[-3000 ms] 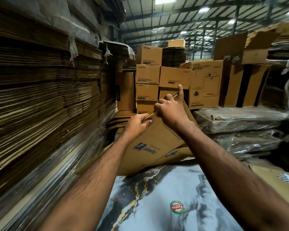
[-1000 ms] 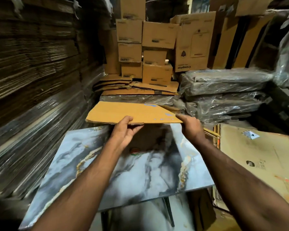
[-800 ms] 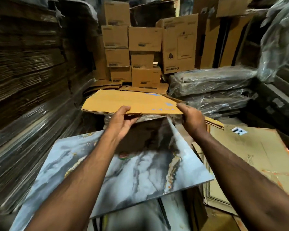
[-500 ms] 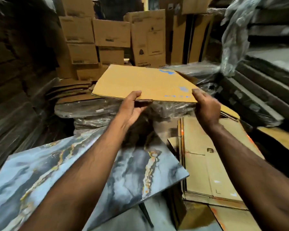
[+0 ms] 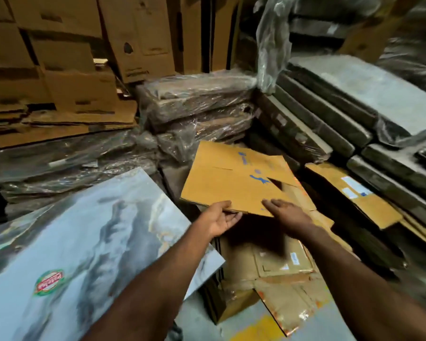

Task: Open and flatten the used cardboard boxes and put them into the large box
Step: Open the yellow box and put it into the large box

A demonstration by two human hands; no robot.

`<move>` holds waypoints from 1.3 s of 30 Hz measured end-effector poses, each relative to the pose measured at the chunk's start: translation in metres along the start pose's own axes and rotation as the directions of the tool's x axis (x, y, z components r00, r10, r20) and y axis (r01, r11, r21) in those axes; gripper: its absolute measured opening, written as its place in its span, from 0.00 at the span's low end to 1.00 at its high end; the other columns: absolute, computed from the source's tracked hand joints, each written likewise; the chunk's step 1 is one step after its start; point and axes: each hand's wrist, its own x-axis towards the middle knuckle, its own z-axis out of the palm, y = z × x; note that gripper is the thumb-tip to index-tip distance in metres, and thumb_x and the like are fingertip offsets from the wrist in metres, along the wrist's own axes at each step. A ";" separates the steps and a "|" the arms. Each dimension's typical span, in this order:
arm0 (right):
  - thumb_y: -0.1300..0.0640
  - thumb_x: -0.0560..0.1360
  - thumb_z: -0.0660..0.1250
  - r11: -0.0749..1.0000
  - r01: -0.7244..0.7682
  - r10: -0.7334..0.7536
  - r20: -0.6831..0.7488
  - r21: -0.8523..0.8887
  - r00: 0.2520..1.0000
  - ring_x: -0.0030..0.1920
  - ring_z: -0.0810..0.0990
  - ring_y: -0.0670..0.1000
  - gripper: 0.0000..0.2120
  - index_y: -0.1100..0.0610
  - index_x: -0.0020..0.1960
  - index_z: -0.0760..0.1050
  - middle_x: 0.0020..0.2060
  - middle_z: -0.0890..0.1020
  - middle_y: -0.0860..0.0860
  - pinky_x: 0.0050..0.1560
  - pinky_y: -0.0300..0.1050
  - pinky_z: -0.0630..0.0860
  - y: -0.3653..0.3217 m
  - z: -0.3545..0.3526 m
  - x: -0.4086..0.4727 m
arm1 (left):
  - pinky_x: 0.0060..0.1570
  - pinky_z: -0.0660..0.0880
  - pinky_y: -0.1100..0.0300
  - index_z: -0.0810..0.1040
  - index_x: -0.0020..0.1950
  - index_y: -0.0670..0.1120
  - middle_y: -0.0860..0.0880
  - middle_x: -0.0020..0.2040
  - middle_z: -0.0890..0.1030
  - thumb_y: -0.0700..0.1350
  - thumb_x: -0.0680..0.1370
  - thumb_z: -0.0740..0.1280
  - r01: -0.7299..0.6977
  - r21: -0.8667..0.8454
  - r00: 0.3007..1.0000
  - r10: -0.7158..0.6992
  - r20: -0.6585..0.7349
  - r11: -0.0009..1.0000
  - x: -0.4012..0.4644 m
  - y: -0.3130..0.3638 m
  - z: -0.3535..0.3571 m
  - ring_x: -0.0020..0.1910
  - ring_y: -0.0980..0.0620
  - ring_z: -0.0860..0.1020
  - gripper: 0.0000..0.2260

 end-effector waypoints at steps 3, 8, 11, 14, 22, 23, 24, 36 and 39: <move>0.60 0.78 0.63 0.999 0.001 -0.005 0.062 0.050 0.998 0.75 0.64 0.55 0.33 0.46 0.79 0.54 0.78 0.61 0.53 0.70 0.48 0.66 -0.004 0.013 0.010 | 0.31 0.81 0.57 0.74 0.50 0.37 0.40 0.44 0.82 0.38 0.82 0.61 0.063 -0.037 0.996 -0.065 -0.055 0.997 0.023 -0.025 -0.008 0.44 0.44 0.81 0.05; 0.63 0.77 0.60 0.999 0.001 0.000 -0.025 0.043 1.000 0.73 0.68 0.50 0.31 0.45 0.77 0.61 0.77 0.65 0.47 0.66 0.45 0.67 0.031 0.009 0.036 | 0.28 0.80 0.60 0.71 0.48 0.44 0.40 0.47 0.77 0.44 0.82 0.61 -0.097 -0.062 0.959 0.077 -0.274 0.993 0.052 -0.009 -0.012 0.44 0.46 0.77 0.05; 0.62 0.80 0.58 0.998 -0.060 0.060 -0.030 0.017 0.998 0.75 0.65 0.49 0.29 0.45 0.77 0.59 0.77 0.63 0.46 0.69 0.48 0.64 0.064 0.016 0.042 | 0.26 0.79 0.63 0.72 0.49 0.45 0.44 0.47 0.77 0.39 0.82 0.62 -0.202 -0.036 0.905 0.172 -0.389 0.979 0.070 -0.006 -0.015 0.42 0.49 0.76 0.03; 0.61 0.82 0.56 0.995 -0.099 0.098 0.004 0.019 0.995 0.76 0.62 0.49 0.27 0.45 0.78 0.57 0.78 0.61 0.46 0.72 0.53 0.60 0.081 0.034 0.045 | 0.29 0.80 0.61 0.72 0.57 0.43 0.45 0.51 0.78 0.38 0.82 0.63 -0.195 0.025 0.889 0.187 -0.418 0.981 0.087 -0.022 -0.012 0.43 0.49 0.77 0.04; 0.68 0.79 0.58 0.997 -0.067 0.058 0.179 0.049 0.982 0.80 0.51 0.53 0.37 0.48 0.81 0.46 0.81 0.50 0.48 0.75 0.59 0.54 0.102 0.117 0.016 | 0.27 0.75 0.70 0.72 0.48 0.39 0.43 0.47 0.75 0.36 0.82 0.62 0.129 0.262 0.867 0.019 -0.498 0.956 0.115 -0.068 -0.040 0.38 0.51 0.76 0.04; 0.68 0.79 0.57 0.997 -0.048 0.034 0.208 0.064 0.978 0.80 0.50 0.54 0.37 0.48 0.81 0.45 0.81 0.49 0.49 0.75 0.59 0.53 0.104 0.129 0.012 | 0.31 0.77 0.69 0.73 0.49 0.38 0.42 0.52 0.75 0.34 0.82 0.61 0.170 0.282 0.858 -0.001 -0.513 0.944 0.119 -0.075 -0.045 0.43 0.49 0.77 0.03; 0.68 0.79 0.57 0.996 -0.029 0.009 0.226 0.087 0.974 0.80 0.49 0.55 0.38 0.47 0.81 0.43 0.81 0.48 0.50 0.75 0.60 0.52 0.105 0.141 0.009 | 0.33 0.78 0.67 0.74 0.53 0.36 0.40 0.56 0.74 0.33 0.82 0.60 0.201 0.288 0.854 -0.023 -0.519 0.936 0.121 -0.081 -0.047 0.51 0.45 0.78 0.04; 0.50 0.82 0.60 0.923 0.170 -0.227 0.132 0.346 0.965 0.78 0.58 0.57 0.30 0.51 0.81 0.52 0.80 0.56 0.55 0.74 0.54 0.60 0.049 0.165 -0.003 | 0.66 0.70 0.51 0.71 0.71 0.43 0.45 0.65 0.74 0.45 0.84 0.61 0.072 0.772 0.962 0.160 -0.221 0.631 0.067 -0.119 -0.033 0.65 0.47 0.73 0.16; 0.49 0.82 0.61 0.873 0.269 -0.286 -0.021 0.406 0.958 0.76 0.62 0.59 0.30 0.54 0.80 0.55 0.78 0.59 0.58 0.73 0.53 0.64 0.002 0.132 0.004 | 0.52 0.76 0.64 0.77 0.63 0.46 0.50 0.57 0.80 0.42 0.84 0.60 -0.062 0.858 0.910 0.383 -0.161 0.510 0.031 -0.112 -0.044 0.55 0.54 0.79 0.10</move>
